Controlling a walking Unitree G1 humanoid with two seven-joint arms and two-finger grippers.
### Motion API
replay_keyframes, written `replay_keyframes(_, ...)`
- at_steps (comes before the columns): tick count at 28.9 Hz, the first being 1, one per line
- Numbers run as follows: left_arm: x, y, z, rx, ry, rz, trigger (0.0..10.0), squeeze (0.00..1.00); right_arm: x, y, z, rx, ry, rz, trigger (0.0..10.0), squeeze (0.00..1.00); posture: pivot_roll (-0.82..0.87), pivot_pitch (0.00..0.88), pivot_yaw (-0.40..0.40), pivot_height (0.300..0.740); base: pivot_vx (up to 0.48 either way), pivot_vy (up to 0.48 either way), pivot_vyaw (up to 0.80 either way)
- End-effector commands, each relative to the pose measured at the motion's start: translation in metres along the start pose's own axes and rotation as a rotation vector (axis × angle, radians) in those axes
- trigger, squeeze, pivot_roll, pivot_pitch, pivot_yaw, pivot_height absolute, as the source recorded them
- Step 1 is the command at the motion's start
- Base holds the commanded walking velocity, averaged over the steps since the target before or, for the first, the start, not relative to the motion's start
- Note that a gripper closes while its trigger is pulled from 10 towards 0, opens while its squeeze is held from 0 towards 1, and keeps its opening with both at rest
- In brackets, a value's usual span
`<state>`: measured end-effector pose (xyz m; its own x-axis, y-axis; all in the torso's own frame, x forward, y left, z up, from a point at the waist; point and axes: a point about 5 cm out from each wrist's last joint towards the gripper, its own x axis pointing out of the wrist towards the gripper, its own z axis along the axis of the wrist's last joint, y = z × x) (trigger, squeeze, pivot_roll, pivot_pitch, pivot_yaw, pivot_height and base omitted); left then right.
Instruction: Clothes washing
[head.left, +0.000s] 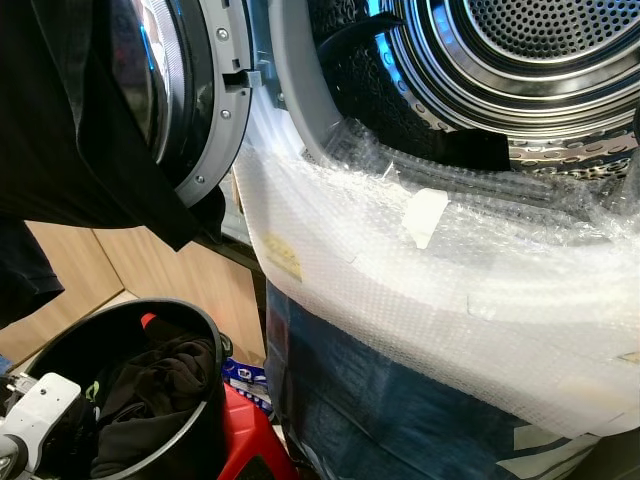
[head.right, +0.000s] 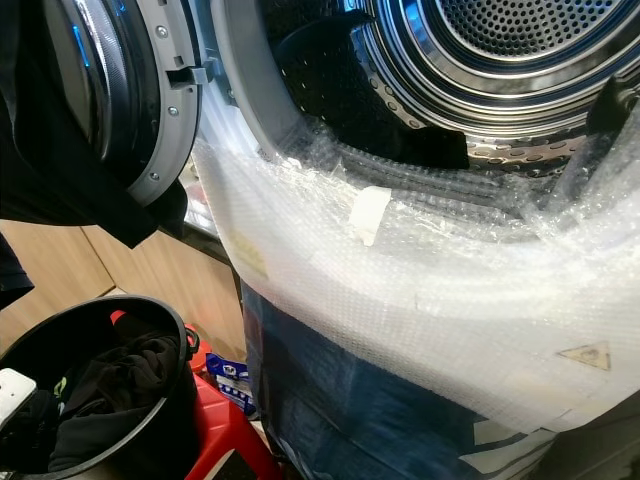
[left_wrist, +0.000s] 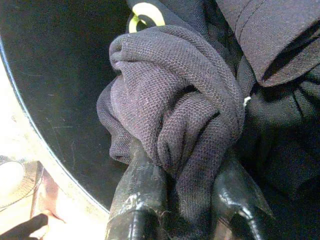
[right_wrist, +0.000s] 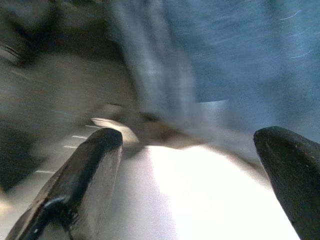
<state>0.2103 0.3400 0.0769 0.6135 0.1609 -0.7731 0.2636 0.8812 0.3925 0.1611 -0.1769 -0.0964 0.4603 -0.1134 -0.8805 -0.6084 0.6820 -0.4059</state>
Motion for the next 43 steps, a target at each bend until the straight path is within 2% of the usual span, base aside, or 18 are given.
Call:
replay_keyframes(1,0.0,-0.003,-0.003,0.0,0.007,-0.003,0.0,0.0,0.001,-0.019,0.004,-0.172,-0.018,-0.129,10.0,0.0,0.28,0.0,0.014,0.74,0.0,0.0,0.0)
replay_keyframes(4,0.0,-0.006,-0.009,0.004,0.022,-0.019,0.0,0.0,0.001,-0.031,0.013,-0.158,-0.046,-0.183,10.0,0.0,0.24,0.0,0.016,0.74,0.0,0.0,0.0)
replay_keyframes(6,0.001,-0.006,-0.01,0.004,0.026,-0.019,0.0,0.0,0.001,-0.031,0.015,-0.143,-0.049,-0.174,10.0,0.0,0.24,0.0,0.02,0.74,0.0,0.0,0.0)
replay_keyframes(11,0.0,-0.001,-0.005,0.007,0.016,-0.009,0.0,0.0,0.001,-0.027,0.019,-0.187,-0.071,-0.168,10.0,0.0,0.26,0.0,0.03,0.74,0.0,0.0,0.0)
replay_keyframes(12,-0.001,-0.001,-0.005,0.01,0.016,-0.012,0.0,0.0,0.001,-0.023,0.018,-0.141,-0.064,-0.145,10.0,0.0,0.26,0.0,0.035,0.74,0.0,0.0,0.0)
replay_keyframes(13,-0.001,-0.001,-0.005,0.01,0.016,-0.012,0.0,0.0,0.001,-0.023,0.018,-0.141,-0.064,-0.145,10.0,0.0,0.26,0.0,0.035,0.74,0.0,0.0,0.0)
replay_keyframes(14,-0.001,-0.001,-0.005,0.011,0.016,-0.014,0.0,0.0,0.001,-0.019,0.017,-0.075,-0.052,-0.111,10.0,0.0,0.26,0.0,0.035,0.74,0.0,0.0,0.0)
replay_keyframes(15,-0.001,-0.001,-0.005,0.012,0.017,-0.015,0.0,0.0,0.001,-0.005,0.014,0.07,-0.02,-0.001,10.0,0.0,0.26,0.0,0.041,0.74,0.0,0.0,0.0)
replay_keyframes(17,-0.001,0.0,-0.003,0.013,0.012,-0.01,0.0,0.0,-0.001,0.015,0.013,0.242,-0.001,0.147,10.0,0.0,0.27,0.0,0.043,0.74,0.0,0.0,0.0)
replay_keyframes(19,-0.001,0.002,0.001,0.009,-0.004,0.008,0.0,0.0,-0.002,0.024,0.012,0.258,-0.002,0.207,10.0,0.0,0.27,0.0,0.043,0.74,0.0,0.0,0.0)
replay_keyframes(21,-0.003,0.007,0.007,0.012,-0.027,0.035,0.0,0.0,-0.003,0.026,0.009,0.266,0.008,0.208,10.0,0.0,0.27,0.0,0.047,0.74,0.0,0.0,0.0)
replay_keyframes(26,-0.016,0.004,0.02,0.02,-0.096,-0.019,0.0,0.0,-0.002,0.019,-0.001,0.257,0.036,0.146,10.0,0.0,0.27,0.0,0.05,0.74,0.0,0.0,0.0)
replay_keyframes(27,-0.025,0.011,0.029,0.06,-0.121,-0.003,0.0,0.0,-0.002,0.018,-0.003,0.264,0.038,0.158,10.0,0.0,0.27,0.0,0.057,0.74,0.0,0.0,0.0)
replay_keyframes(30,-0.034,0.019,0.04,0.068,-0.156,0.019,0.0,0.0,-0.002,0.018,-0.004,0.269,0.036,0.167,10.0,0.0,0.27,0.0,0.057,0.74,0.0,0.0,0.0)
replay_keyframes(36,-0.074,0.041,0.088,0.171,-0.304,0.061,0.0,0.0,-0.002,0.017,-0.003,0.258,0.03,0.163,10.0,0.0,0.27,0.0,0.065,0.74,0.0,0.0,0.0)
replay_keyframes(38,-0.078,0.043,0.092,0.186,-0.315,0.07,0.0,0.0,-0.002,0.017,-0.003,0.251,0.029,0.162,10.0,0.0,0.27,0.0,0.068,0.74,0.0,0.0,0.0)
replay_keyframes(42,-0.107,0.049,0.132,0.275,-0.461,0.123,0.0,0.0,-0.002,0.018,0.001,0.243,0.021,0.159,10.0,0.0,0.27,0.0,0.064,0.74,0.0,0.0,0.0)
replay_keyframes(43,-0.107,0.049,0.132,0.275,-0.461,0.123,0.0,0.0,-0.002,0.018,0.001,0.243,0.021,0.159,10.0,0.0,0.27,0.0,0.064,0.74,0.0,0.0,0.0)
